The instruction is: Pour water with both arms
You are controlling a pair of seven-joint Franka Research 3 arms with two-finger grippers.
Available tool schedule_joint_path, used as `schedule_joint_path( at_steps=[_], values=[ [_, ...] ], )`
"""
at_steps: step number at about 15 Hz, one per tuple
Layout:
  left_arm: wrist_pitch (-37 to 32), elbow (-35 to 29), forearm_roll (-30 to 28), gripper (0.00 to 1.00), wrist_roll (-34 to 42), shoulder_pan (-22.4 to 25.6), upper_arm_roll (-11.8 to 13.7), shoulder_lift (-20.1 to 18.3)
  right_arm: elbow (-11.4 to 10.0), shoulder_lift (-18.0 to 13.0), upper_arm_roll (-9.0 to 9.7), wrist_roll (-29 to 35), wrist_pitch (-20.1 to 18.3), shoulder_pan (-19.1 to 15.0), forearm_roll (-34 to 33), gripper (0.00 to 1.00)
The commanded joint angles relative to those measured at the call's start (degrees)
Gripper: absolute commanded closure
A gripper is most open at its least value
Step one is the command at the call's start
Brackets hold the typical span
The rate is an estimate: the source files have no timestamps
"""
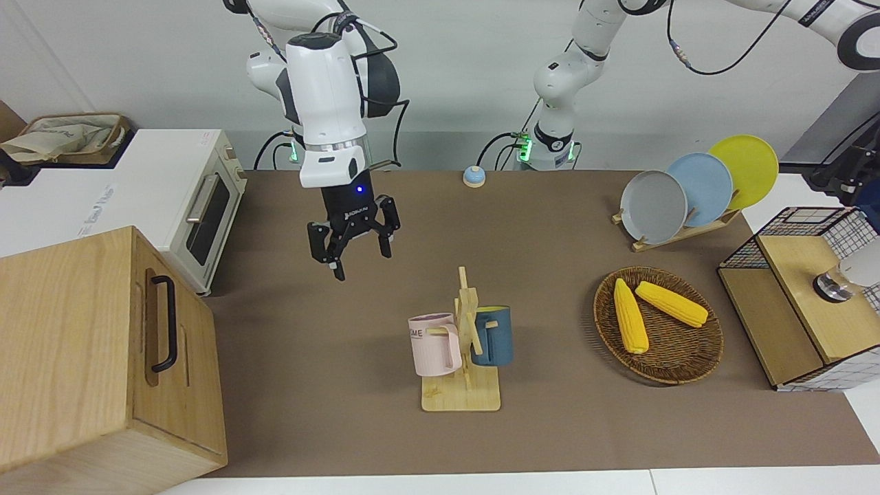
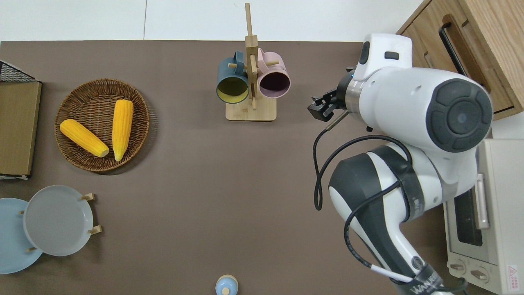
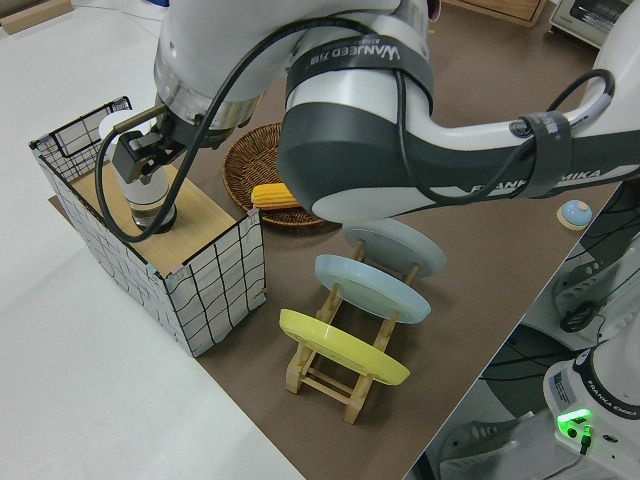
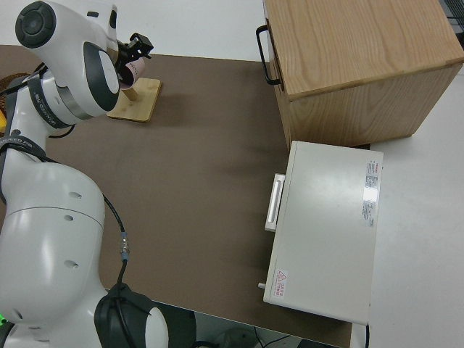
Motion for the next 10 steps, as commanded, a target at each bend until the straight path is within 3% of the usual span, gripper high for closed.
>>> schedule_joint_path(
  at_steps=[1,7,10],
  values=[
    [6.69,-0.62,-6.59,0.0,6.02,1.16,-0.34,2.91,3.72,4.78,0.98,-0.77,2.91,-0.29,-1.17,0.03],
    [12.15,-3.33,-12.13,0.0,5.32,0.37,-1.22,3.63,9.88,10.5,0.89,1.42,3.0,1.9,-1.17,0.034],
    [16.81,-5.36,-13.37,0.0,5.68,0.02,-1.84,3.62,11.63,12.7,0.54,1.86,3.17,2.78,-1.35,0.034]
  ],
)
